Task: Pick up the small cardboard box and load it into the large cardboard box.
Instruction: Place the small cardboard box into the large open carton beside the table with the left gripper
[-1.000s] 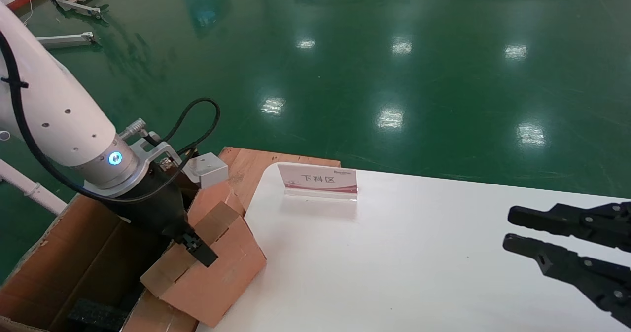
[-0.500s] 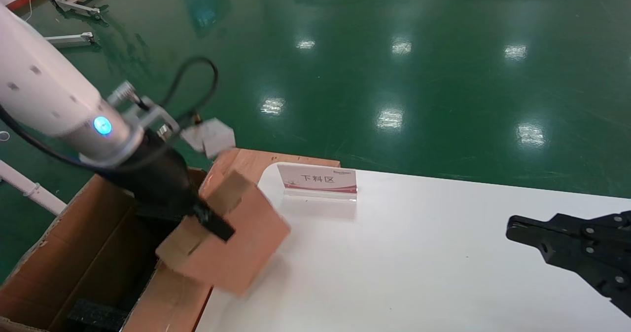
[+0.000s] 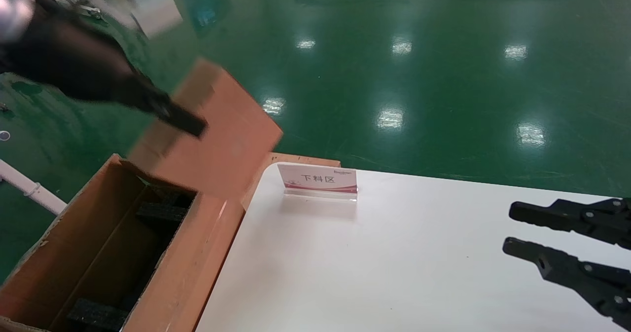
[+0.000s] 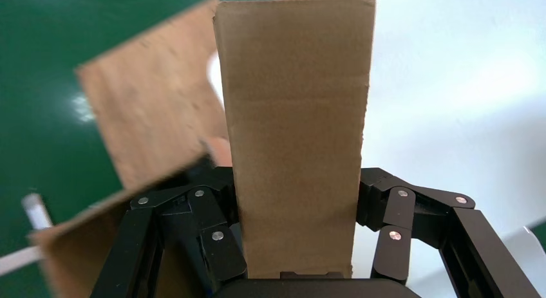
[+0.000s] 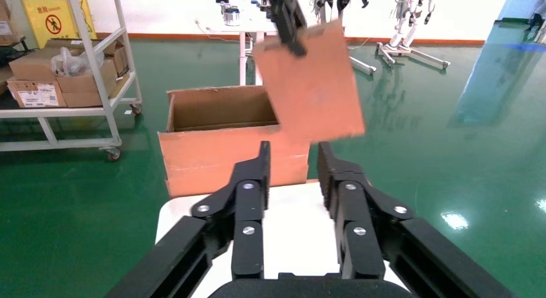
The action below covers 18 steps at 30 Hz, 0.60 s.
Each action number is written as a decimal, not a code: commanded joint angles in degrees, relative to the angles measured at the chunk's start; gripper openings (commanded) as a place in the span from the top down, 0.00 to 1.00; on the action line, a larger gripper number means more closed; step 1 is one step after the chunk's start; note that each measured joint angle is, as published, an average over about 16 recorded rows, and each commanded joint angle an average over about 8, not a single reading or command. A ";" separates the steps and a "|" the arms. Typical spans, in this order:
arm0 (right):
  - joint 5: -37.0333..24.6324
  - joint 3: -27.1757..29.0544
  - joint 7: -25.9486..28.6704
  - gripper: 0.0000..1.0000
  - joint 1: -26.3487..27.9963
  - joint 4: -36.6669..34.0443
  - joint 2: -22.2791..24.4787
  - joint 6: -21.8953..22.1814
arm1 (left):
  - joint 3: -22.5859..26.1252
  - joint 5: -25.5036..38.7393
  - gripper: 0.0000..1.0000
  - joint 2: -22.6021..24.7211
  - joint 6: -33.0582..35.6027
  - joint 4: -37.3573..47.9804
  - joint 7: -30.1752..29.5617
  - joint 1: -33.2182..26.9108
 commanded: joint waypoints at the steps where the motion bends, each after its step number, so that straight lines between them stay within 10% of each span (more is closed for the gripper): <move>1: 0.01 -0.01 0.00 0.00 0.00 0.00 0.00 0.00 | 0.48 0.49 1.00 -0.10 0.36 1.08 0.58 -2.84; 18: 0.05 -0.07 -0.04 0.00 0.02 0.00 0.03 0.03 | 24.47 -0.97 1.00 2.55 1.16 6.86 6.43 -20.24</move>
